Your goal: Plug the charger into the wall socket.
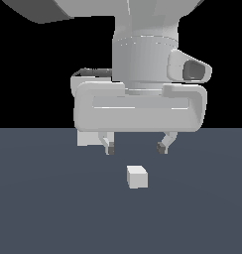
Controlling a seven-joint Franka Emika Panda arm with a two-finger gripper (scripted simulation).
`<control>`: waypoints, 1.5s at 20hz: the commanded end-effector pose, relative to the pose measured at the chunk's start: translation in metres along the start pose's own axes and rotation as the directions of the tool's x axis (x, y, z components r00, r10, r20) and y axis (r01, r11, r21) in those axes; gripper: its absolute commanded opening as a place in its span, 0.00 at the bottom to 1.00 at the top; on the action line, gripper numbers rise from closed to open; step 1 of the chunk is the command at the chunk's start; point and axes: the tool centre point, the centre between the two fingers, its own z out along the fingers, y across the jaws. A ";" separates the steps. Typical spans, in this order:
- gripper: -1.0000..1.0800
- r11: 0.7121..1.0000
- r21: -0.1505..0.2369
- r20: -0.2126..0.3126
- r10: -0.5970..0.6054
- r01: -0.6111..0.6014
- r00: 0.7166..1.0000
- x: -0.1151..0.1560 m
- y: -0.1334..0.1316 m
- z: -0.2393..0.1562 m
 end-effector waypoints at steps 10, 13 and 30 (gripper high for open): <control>0.96 1.000 0.000 -0.001 -0.002 0.002 1.000 -0.013 0.000 0.036; 0.96 1.000 0.000 -0.001 -0.002 0.002 1.000 -0.016 0.000 0.043; 0.00 1.000 0.000 -0.001 -0.004 0.004 1.000 -0.016 -0.001 0.046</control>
